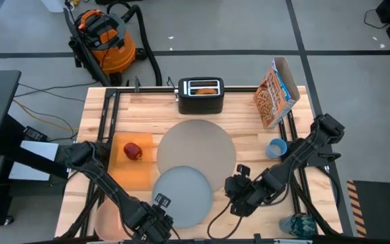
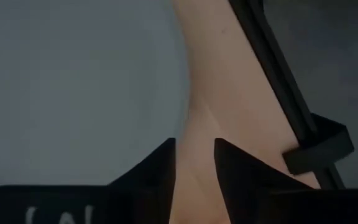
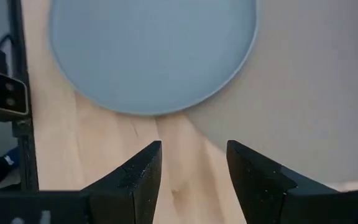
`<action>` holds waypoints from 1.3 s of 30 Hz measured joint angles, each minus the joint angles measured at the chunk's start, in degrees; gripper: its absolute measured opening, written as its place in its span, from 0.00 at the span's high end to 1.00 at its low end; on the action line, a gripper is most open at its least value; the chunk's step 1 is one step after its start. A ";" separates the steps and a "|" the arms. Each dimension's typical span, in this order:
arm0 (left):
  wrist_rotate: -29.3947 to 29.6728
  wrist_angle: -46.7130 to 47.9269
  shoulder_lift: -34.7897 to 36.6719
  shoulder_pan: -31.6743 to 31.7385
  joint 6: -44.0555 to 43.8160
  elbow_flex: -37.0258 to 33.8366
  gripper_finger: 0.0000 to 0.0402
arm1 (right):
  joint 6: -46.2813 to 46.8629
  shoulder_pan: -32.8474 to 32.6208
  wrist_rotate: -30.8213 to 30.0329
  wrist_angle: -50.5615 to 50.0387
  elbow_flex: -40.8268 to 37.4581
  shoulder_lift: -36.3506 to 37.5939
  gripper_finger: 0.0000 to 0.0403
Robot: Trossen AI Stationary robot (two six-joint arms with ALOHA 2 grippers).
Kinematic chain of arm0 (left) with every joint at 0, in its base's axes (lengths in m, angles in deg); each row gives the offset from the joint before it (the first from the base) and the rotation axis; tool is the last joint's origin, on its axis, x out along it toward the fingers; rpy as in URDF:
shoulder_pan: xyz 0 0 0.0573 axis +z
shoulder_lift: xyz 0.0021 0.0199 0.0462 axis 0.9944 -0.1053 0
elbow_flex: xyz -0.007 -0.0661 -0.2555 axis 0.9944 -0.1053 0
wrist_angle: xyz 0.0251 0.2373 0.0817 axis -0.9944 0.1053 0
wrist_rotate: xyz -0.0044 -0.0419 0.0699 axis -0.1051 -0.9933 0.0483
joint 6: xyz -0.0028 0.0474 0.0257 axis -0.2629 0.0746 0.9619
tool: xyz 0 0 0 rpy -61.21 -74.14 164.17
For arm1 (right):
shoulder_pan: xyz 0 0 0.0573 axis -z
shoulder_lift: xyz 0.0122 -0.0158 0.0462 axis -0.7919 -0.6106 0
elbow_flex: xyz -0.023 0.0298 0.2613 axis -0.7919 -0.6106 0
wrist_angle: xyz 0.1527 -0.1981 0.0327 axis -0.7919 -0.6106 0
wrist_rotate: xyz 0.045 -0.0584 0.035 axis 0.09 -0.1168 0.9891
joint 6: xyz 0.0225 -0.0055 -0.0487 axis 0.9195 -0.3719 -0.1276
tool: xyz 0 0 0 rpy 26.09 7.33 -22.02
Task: Arrange a breakfast setting
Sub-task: Remove the toasted bagel from the toaster and put it into the light blue plate
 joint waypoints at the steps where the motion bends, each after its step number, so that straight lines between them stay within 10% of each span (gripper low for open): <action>1: 0.02 0.98 0.66 0.17 -0.16 0.22 0.69 | -1.59 0.87 0.10 -0.10 0.00 1.16 0.53; 21: 8.30 -6.59 21.13 20.01 -7.68 2.06 0.69 | -46.18 27.86 0.18 10.89 3.48 22.39 0.50; 30: 13.65 -13.96 32.60 31.29 -1.76 2.06 0.69 | -59.59 43.71 12.05 8.11 22.50 15.23 0.32; 39: 13.61 -11.53 42.35 39.51 7.35 2.04 0.69 | -62.18 57.82 24.36 5.78 28.91 1.58 0.36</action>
